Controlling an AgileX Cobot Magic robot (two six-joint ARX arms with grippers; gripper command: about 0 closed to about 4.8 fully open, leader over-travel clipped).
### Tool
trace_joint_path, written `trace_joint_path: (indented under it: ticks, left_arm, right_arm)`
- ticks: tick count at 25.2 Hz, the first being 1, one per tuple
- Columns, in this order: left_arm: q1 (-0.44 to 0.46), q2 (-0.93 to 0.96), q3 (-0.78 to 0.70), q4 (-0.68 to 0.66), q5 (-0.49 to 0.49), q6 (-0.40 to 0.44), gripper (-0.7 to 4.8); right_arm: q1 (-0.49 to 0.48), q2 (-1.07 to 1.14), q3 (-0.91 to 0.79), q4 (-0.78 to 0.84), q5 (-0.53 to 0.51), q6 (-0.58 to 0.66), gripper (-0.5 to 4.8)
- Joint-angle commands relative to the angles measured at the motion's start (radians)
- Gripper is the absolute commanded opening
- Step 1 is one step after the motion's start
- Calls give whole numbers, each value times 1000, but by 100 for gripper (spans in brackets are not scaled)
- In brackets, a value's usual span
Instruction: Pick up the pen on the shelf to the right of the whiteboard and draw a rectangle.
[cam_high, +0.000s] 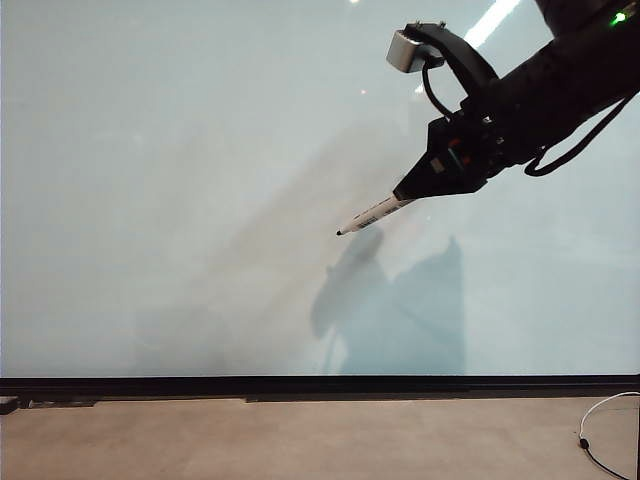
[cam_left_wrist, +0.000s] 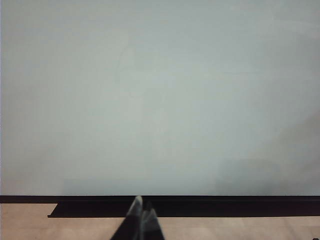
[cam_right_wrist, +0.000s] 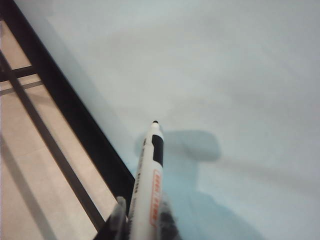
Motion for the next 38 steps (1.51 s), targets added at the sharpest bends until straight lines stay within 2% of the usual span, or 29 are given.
trace_joint_path:
  ticks: [1, 18, 38]
  left_arm:
    - [0, 0, 3, 6, 4, 5, -4]
    - [0, 0, 3, 6, 4, 5, -5]
    - [0, 0, 3, 6, 4, 5, -4]
  right_arm:
    - [11, 29, 32, 29, 13, -4, -5]
    - [11, 53, 59, 77, 62, 1, -5]
    - [11, 20, 64, 93, 68, 5, -5]
